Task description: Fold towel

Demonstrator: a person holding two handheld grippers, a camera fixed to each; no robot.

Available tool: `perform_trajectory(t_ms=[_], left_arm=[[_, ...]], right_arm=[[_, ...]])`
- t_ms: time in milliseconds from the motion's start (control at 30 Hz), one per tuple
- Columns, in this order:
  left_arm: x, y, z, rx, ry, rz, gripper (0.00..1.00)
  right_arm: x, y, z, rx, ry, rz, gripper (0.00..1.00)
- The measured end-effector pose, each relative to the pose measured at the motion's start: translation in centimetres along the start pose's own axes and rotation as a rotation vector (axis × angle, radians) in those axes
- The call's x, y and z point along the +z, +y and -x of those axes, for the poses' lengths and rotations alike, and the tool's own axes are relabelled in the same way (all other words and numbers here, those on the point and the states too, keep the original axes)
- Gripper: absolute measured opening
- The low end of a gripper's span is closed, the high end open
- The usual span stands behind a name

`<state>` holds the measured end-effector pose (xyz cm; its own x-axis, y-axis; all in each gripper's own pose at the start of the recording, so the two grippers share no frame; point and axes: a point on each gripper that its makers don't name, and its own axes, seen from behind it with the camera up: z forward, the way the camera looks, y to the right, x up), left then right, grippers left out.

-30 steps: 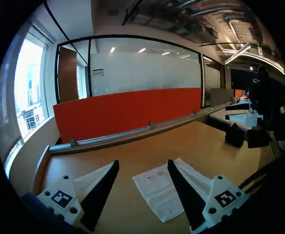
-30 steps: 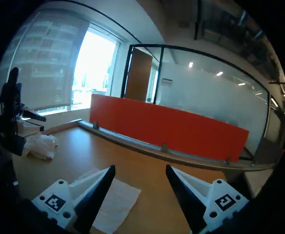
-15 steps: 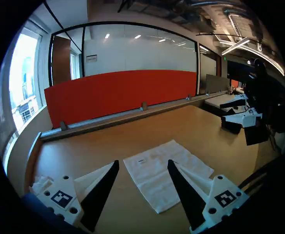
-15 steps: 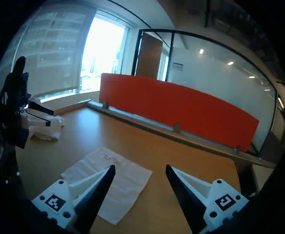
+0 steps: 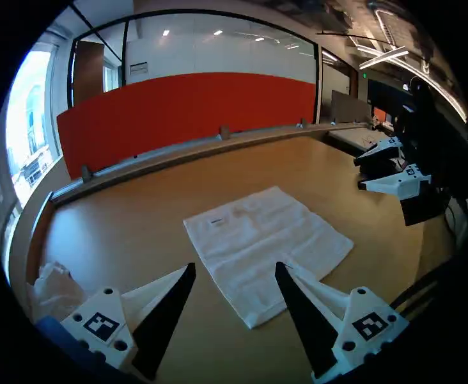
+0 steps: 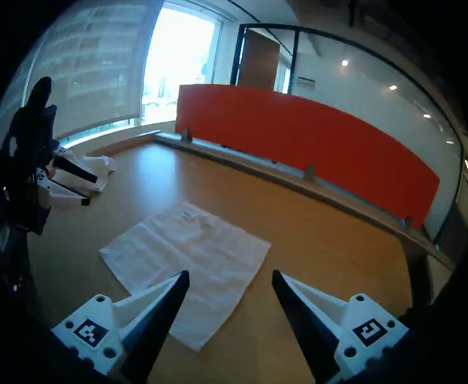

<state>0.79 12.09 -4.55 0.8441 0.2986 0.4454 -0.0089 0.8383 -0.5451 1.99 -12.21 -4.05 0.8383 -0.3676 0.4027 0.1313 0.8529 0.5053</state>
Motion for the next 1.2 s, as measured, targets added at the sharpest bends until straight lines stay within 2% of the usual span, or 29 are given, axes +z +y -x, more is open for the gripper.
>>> perform_trajectory(t_ms=[333,667,867,1200], left_arm=[[2.2,1.2,5.2,0.003,-0.111,0.037,0.92],[3.8,2.1,9.5,0.004,-0.211,0.068,0.92],[4.3,2.3,10.8,-0.007,-0.235,0.073,0.92],[5.2,2.6,12.5,0.009,-0.280,0.086,0.92]], right_arm=[[2.2,-1.8,5.3,-0.020,-0.099,-0.039,1.00],[3.3,-3.1,9.4,-0.022,-0.176,-0.066,1.00],[3.7,-3.4,11.3,-0.023,-0.212,-0.073,1.00],[4.0,-3.9,13.9,-0.033,-0.263,-0.097,0.99]])
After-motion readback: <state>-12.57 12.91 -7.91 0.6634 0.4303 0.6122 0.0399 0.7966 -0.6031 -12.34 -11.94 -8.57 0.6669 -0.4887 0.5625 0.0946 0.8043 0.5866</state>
